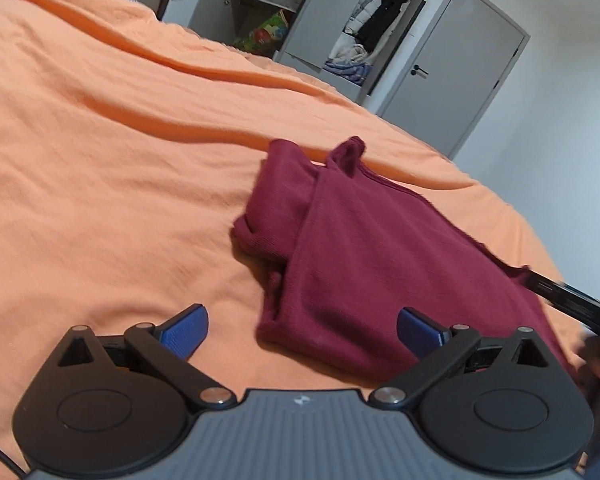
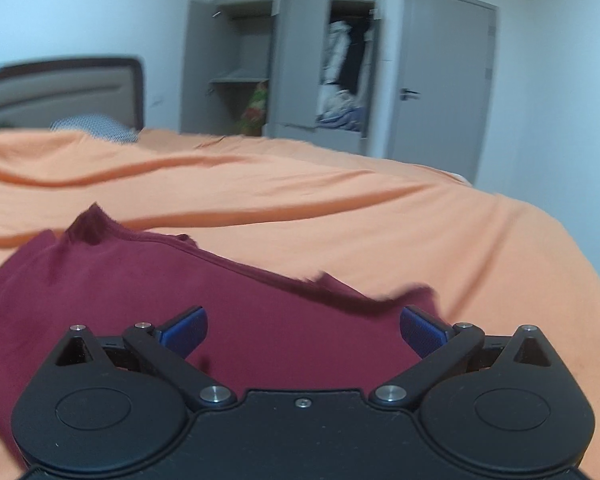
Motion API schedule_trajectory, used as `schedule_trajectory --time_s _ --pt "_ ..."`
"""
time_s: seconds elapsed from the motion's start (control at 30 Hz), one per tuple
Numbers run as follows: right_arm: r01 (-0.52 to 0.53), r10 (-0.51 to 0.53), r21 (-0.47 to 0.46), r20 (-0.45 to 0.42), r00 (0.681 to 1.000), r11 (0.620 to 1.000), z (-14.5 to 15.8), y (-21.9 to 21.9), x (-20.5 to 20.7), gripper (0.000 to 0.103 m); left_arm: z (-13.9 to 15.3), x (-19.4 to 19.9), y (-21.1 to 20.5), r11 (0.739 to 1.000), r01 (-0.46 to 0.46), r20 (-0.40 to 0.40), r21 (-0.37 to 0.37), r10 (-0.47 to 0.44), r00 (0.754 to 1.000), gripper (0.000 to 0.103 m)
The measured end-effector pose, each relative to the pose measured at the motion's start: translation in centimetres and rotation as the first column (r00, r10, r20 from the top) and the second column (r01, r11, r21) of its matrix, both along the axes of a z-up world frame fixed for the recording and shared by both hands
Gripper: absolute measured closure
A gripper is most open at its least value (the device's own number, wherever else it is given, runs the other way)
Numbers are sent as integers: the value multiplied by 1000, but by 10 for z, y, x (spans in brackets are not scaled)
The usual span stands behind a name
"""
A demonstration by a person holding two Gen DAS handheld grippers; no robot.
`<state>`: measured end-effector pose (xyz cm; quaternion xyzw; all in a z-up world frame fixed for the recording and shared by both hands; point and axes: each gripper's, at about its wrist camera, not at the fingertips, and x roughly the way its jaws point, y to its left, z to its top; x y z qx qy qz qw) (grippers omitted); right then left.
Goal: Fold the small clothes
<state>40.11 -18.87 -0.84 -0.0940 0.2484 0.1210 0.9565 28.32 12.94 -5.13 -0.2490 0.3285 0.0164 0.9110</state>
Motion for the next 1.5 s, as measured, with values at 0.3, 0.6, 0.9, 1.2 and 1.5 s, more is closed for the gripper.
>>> schedule_trajectory --time_s 0.3,0.6,0.9,1.2,1.5 --pt "-52 47 -209 -28 999 976 -36 55 75 1 -3 -3 -7 997 33 5 -66 -33 999 0" --pt "-6 -3 -125 -73 997 992 -66 48 99 1 -7 1 -12 998 29 -5 -50 -29 1000 0" --pt "3 -15 -193 -59 998 981 -54 55 83 1 -11 9 -18 994 39 2 -100 -39 999 0" --pt "-23 15 -194 -44 999 981 -35 52 28 1 -21 16 -24 996 3 4 -84 -3 1000 0" --pt "-36 48 -247 42 998 968 -53 65 -46 1 -23 15 -26 998 17 12 -55 -17 1000 0"
